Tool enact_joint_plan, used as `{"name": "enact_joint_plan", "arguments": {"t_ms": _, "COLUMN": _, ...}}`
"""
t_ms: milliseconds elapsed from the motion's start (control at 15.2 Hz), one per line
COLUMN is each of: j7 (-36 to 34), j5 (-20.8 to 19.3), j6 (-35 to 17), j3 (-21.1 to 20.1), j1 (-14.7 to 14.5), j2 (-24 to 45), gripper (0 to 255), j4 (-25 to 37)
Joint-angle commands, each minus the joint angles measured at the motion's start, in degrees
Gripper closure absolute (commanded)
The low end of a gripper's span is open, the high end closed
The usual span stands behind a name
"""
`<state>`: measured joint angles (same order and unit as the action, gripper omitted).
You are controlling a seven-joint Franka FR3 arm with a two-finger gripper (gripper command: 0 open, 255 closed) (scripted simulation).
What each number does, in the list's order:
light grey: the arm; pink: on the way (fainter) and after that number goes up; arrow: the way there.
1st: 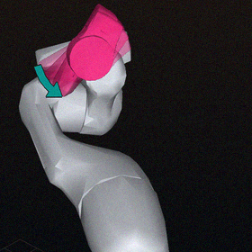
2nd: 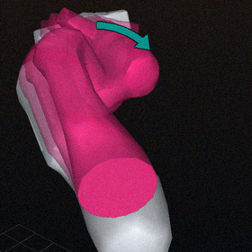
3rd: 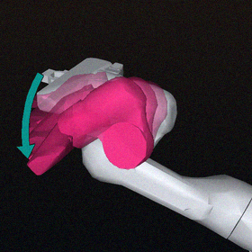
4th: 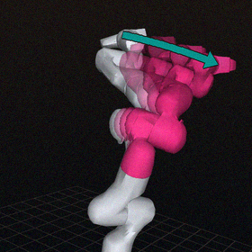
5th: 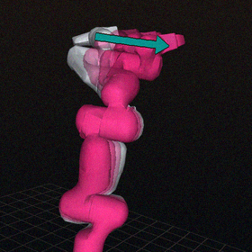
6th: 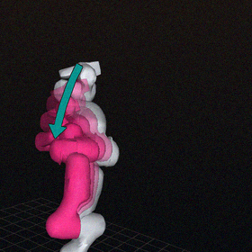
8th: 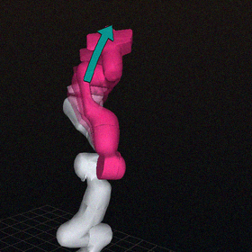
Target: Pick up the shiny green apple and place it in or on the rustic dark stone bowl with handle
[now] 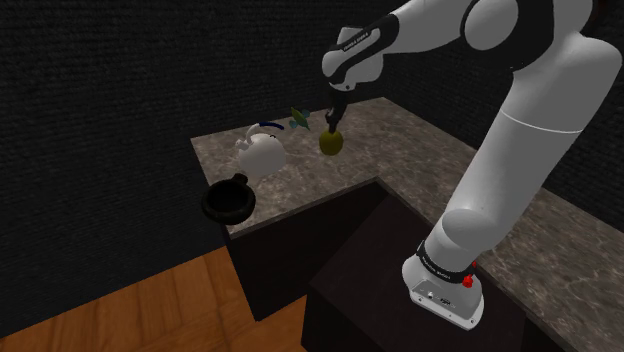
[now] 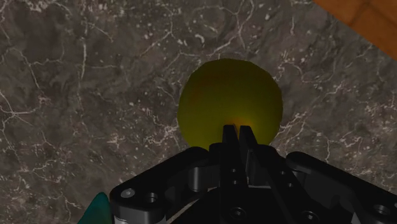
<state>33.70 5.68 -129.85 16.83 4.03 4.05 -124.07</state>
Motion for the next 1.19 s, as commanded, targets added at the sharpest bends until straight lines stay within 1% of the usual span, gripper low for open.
{"name": "enact_joint_plan", "arguments": {"t_ms": 0, "j7": -0.3, "j5": -0.4, "j6": 1.6, "j3": 0.0, "j1": 0.0, "j2": -0.8, "gripper": 255, "j4": 0.8}}
{"name": "enact_joint_plan", "arguments": {"t_ms": 1122, "j7": -2.4, "j5": -2.7, "j6": 13.7, "j3": 0.0, "j1": -0.2, "j2": -5.8, "gripper": 255, "j4": 8.3}}
